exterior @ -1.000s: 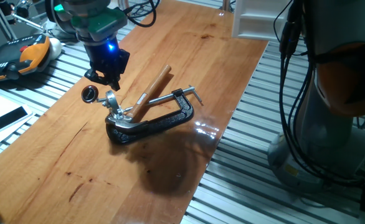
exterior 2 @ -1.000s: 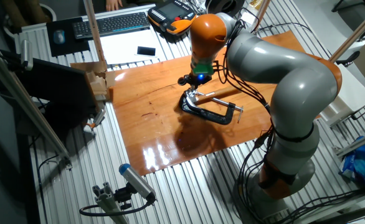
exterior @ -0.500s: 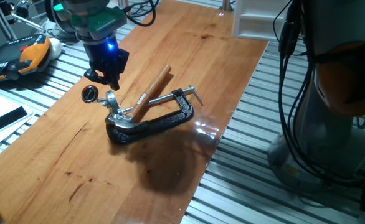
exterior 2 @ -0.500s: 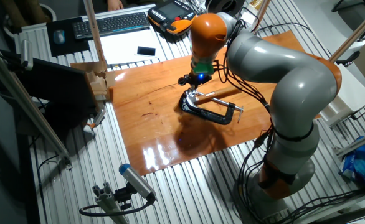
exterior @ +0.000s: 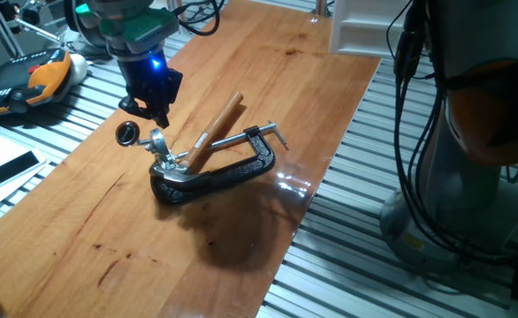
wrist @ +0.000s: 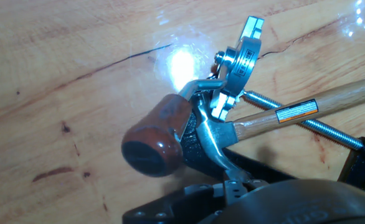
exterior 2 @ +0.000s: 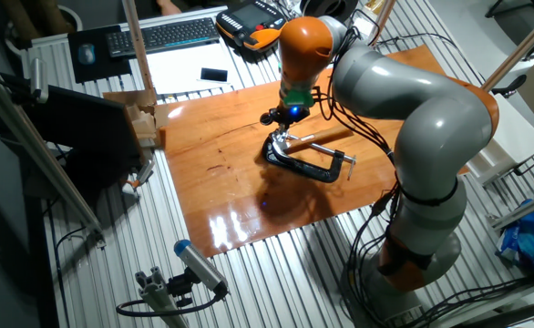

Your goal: Push down the lever

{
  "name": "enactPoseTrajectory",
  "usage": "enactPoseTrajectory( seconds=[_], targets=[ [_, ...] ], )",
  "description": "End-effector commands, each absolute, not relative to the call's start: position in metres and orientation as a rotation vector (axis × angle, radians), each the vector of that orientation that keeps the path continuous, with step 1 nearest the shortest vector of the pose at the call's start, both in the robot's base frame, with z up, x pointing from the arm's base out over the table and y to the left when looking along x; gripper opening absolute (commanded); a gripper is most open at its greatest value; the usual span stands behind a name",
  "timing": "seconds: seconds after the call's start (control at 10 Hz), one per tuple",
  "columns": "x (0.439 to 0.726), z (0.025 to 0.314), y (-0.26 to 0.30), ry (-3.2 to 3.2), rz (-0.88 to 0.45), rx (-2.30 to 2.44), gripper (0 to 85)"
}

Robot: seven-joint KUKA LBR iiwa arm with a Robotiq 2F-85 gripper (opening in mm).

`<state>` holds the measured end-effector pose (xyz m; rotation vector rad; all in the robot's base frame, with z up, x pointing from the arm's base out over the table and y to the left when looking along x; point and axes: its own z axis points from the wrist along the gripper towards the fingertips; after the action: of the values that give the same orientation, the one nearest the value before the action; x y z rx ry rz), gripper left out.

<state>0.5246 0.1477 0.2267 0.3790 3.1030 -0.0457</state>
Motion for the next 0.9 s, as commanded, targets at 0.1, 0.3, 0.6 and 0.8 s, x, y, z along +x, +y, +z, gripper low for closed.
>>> enactPoseTrajectory(
  seconds=[0.1, 0.3, 0.6, 0.8],
  targets=[
    [0.5245, 0.2265, 0.1479, 3.104, -0.067, 0.355, 0.0],
    [0.5245, 0.2265, 0.1479, 3.108, -0.057, 0.290, 0.0],
    [0.5245, 0.2265, 0.1479, 3.105, -0.024, 0.115, 0.0],
    [0.5245, 0.2265, 0.1479, 3.117, 0.003, 0.030, 0.0]
  ],
)
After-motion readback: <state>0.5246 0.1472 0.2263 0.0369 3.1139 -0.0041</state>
